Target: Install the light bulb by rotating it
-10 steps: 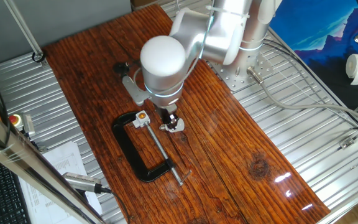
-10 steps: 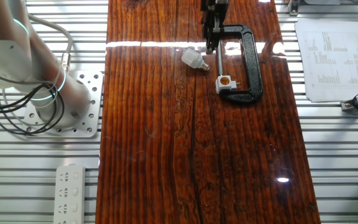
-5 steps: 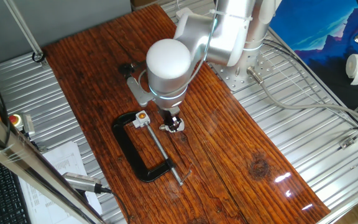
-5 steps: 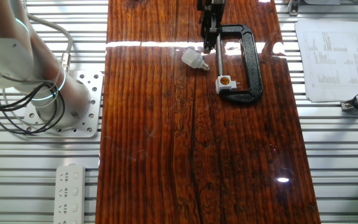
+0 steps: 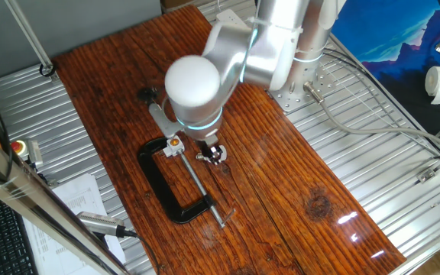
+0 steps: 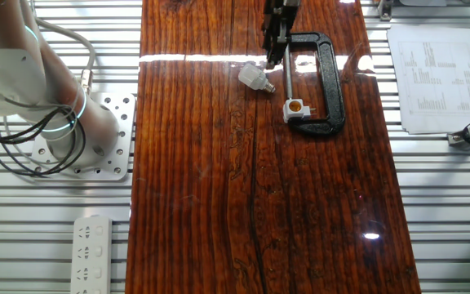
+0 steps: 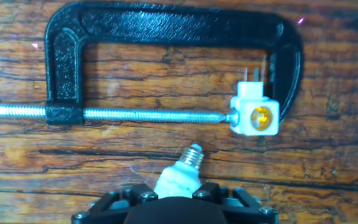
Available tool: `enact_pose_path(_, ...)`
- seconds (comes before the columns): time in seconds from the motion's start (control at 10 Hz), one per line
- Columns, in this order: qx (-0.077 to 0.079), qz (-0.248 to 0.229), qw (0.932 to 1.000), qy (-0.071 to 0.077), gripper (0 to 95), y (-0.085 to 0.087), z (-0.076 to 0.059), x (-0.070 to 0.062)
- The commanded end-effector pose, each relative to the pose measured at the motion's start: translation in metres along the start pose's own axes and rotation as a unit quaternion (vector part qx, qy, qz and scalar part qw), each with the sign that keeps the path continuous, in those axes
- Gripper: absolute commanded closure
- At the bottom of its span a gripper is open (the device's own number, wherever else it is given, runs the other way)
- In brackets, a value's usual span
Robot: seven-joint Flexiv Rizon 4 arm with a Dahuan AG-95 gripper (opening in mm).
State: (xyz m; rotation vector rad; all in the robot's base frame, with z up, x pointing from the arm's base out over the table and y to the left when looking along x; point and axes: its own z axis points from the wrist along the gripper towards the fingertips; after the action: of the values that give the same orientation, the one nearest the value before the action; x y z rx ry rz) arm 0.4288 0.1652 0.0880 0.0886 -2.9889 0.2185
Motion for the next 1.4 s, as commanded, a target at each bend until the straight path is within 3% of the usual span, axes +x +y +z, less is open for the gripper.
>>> enact_pose_path(0.1, 0.019, 0.007, 0.9997, -0.011, 19.0, 0.002, 0.014, 0.009)
enact_pose_path(0.5, 0.021, 0.017, 0.9996, -0.009, 19.0, 0.002, 0.026, 0.011)
enact_pose_path(0.8, 0.034, 0.023, 0.9991, -0.008, 19.0, 0.005, 0.040, 0.013)
enact_pose_path(0.9, 0.073, 0.014, 0.9972, -0.004, 19.0, 0.005, 0.044, 0.014)
enact_pose_path(1.0, 0.091, 0.013, 0.9958, 0.003, 19.0, 0.004, 0.044, 0.014)
enact_pose_path(1.4, 0.087, 0.019, 0.9960, 0.003, 19.0, -0.001, 0.045, 0.015)
